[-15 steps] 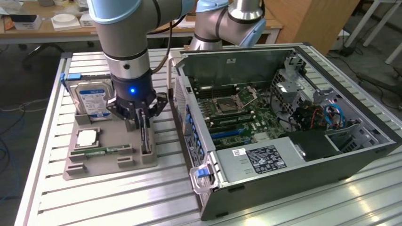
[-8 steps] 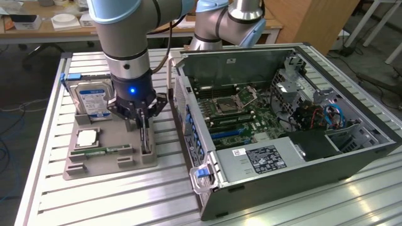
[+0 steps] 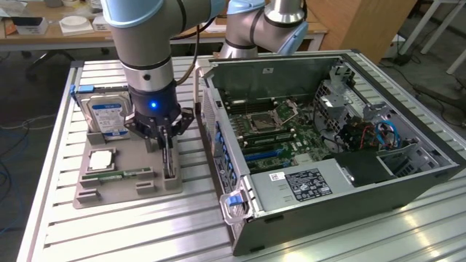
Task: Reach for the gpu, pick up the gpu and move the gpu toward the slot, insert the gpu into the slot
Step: 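Pick up the gpu and move the gpu toward the slot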
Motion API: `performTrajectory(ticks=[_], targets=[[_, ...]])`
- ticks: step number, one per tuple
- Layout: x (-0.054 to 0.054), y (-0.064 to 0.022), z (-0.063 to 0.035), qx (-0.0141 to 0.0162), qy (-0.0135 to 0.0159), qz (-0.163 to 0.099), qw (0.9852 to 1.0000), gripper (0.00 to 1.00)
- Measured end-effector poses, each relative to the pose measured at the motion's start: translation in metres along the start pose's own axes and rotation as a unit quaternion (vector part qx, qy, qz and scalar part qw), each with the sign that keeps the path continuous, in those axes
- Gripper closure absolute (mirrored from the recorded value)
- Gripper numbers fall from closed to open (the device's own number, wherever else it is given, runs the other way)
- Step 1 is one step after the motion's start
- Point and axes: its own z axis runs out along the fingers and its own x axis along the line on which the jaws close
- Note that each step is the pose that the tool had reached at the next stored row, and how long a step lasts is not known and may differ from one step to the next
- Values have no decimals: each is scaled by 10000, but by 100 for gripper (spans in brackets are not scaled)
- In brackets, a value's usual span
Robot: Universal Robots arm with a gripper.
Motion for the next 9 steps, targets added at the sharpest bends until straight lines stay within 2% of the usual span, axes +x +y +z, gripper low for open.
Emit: performTrajectory(ticks=[9], targets=[[-2, 1, -44, -39, 5, 2, 10000, 75]])
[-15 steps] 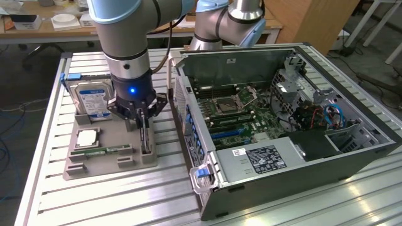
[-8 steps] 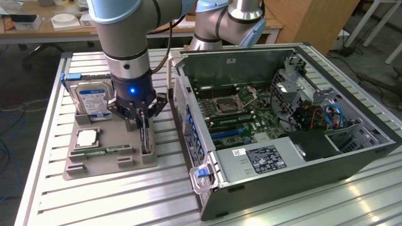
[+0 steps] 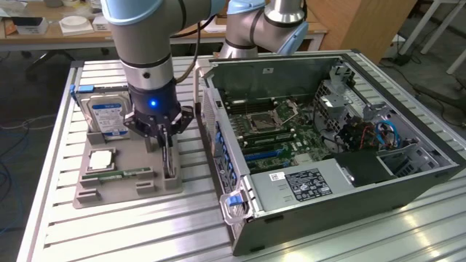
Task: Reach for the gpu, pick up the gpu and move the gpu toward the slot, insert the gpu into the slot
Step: 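Pick up the gpu and move the gpu toward the slot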
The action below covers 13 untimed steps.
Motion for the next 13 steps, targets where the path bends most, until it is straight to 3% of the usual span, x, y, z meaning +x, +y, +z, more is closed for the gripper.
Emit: performTrajectory(ticks=[8, 13], targets=[[-4, 3, -80, -52, 4, 2, 10000, 75], [-5, 5, -110, -133, 11, 6, 9999, 75]])
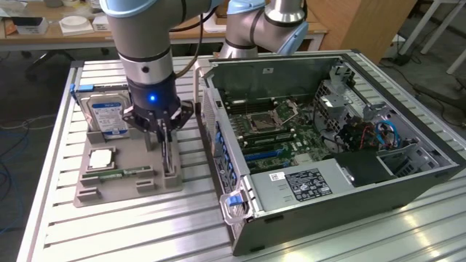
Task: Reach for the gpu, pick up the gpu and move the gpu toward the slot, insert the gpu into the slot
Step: 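Pick up the gpu and move the gpu toward the slot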
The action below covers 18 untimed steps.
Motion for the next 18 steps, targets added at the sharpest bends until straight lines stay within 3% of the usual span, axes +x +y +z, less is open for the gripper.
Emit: performTrajectory(ticks=[5, 9, 18], targets=[[-1, 2, -24, -76, 7, 4, 10000, 75], [-2, 3, -38, -117, 9, 6, 9999, 75], [-2, 3, -47, -151, 14, 6, 9999, 75]])
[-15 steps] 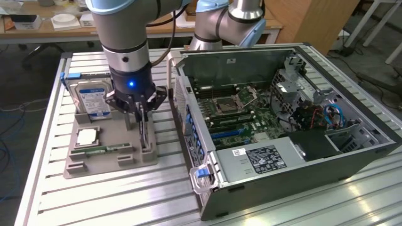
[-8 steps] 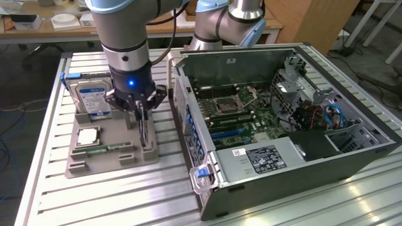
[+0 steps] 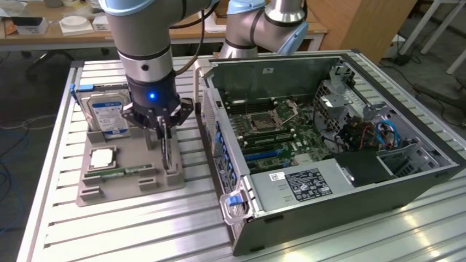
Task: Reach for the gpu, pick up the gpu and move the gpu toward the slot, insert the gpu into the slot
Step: 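Pick up the gpu and move the gpu toward the slot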
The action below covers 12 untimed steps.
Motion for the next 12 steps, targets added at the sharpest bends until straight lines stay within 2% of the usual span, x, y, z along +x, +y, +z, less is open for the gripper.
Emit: performTrajectory(ticks=[4, 9, 10, 12], targets=[[-1, 3, -29, -34, 3, 1, 10000, 75], [-3, 6, -57, -38, 2, 1, 10000, 75], [-3, 6, -57, -20, 1, 0, 10000, 75], [-3, 6, -59, 44, -4, -3, 10000, 75]])
